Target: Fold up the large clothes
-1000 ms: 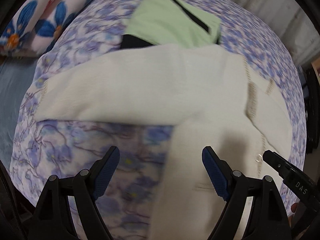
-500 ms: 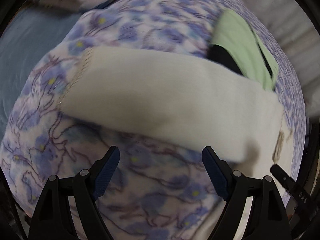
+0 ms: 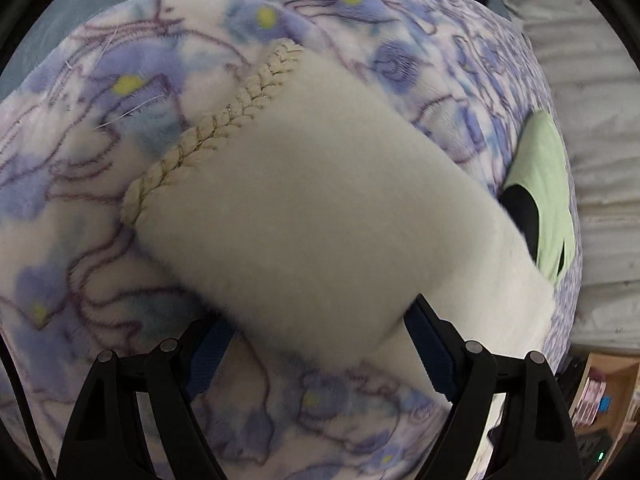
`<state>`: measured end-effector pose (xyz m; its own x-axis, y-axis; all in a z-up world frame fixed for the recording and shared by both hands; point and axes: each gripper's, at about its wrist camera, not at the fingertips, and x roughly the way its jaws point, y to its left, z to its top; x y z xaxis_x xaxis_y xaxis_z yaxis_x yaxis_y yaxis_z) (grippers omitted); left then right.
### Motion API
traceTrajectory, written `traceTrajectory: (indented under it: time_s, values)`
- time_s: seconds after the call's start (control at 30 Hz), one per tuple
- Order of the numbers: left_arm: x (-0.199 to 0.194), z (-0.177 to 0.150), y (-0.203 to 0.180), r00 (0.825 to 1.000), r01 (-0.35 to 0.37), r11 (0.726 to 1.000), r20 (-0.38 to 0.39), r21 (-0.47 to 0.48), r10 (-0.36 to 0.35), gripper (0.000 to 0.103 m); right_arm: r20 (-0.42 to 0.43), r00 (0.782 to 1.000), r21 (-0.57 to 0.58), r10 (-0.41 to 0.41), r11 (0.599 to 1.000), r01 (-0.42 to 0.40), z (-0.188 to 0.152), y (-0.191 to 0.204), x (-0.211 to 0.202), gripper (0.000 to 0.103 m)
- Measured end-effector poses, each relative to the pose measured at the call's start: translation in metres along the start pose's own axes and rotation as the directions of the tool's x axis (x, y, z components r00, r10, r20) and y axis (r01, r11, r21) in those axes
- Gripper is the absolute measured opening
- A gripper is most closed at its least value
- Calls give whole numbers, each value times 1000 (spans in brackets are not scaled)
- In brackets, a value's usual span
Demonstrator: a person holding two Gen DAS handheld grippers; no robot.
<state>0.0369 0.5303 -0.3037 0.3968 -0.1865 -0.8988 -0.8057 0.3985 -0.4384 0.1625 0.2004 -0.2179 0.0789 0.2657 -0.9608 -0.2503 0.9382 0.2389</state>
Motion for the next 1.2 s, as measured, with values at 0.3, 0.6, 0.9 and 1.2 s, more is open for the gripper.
traceTrajectory:
  time_s: [0.3,0.6,0.9,1.2]
  values:
    - [-18,-1,-44,993,-83,982,102,168,67,6,-19,1000,51,7,999,-6,-6,-20,6,34]
    - [-85,-54,-168,962,-102,845,269,525,-51,6,10,1000,112,29,993,-30,-8,-55,-7,34]
    - [-89,-163,-285,963,-13,662,187,750,-193,6,70,997,233,38,971,-53,-16,-141,-37,34]
    - [6,-282,-345,995,-34,542,81,840,-63,7,78,996,307,-37,952,12,-38,-250,-66,34]
